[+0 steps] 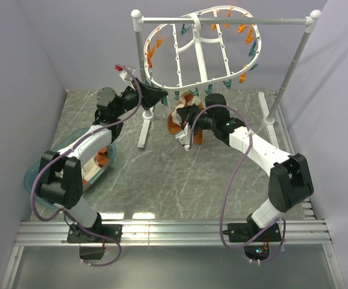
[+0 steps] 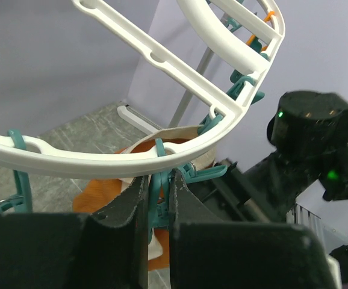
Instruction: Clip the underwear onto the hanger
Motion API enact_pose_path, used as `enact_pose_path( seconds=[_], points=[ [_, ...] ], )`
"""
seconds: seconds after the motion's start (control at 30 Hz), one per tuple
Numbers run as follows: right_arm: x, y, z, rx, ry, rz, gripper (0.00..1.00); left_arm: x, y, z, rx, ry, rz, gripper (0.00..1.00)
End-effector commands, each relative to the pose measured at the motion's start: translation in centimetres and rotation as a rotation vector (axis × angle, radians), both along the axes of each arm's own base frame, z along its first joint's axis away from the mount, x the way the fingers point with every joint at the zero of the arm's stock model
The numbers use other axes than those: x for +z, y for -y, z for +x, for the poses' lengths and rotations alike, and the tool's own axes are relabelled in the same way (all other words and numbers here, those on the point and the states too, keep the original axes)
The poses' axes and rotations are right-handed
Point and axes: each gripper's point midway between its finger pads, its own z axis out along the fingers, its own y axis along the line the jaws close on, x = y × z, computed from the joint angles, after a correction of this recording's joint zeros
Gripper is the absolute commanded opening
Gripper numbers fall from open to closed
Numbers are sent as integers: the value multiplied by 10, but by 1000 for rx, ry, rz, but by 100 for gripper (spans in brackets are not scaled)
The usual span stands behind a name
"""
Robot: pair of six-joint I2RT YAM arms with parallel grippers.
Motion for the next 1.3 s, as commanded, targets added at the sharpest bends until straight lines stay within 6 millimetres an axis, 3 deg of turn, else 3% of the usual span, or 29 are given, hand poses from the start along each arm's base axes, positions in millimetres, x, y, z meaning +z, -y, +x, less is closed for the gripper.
enact_pose_path(
  seconds=[0.0,0.13,0.3,0.6,0.77,0.93,1.27],
  points=[
    [48,-1,-13,6,1,80,0,17,1,-30,-109,114,18,0],
    [62,-3,-13,-34,-102,173,0,17,2,-40,-142,151,34,0],
    [82,-10,-16,-44,-211,255,0,13,2,-39,-134,157,49,0],
    [84,-28,-27,-64,-363,343,0,21,-2,-32,-78,182,18,0],
    [95,-36,-17,-162,-441,442,0,24,-4,-30,-38,200,2,0],
    [88,-50,-15,-269,-577,498,0,28,-6,-27,-10,221,-7,0],
    [94,-67,-2,-434,-690,600,0,33,-14,-18,92,255,-26,0]
  ],
)
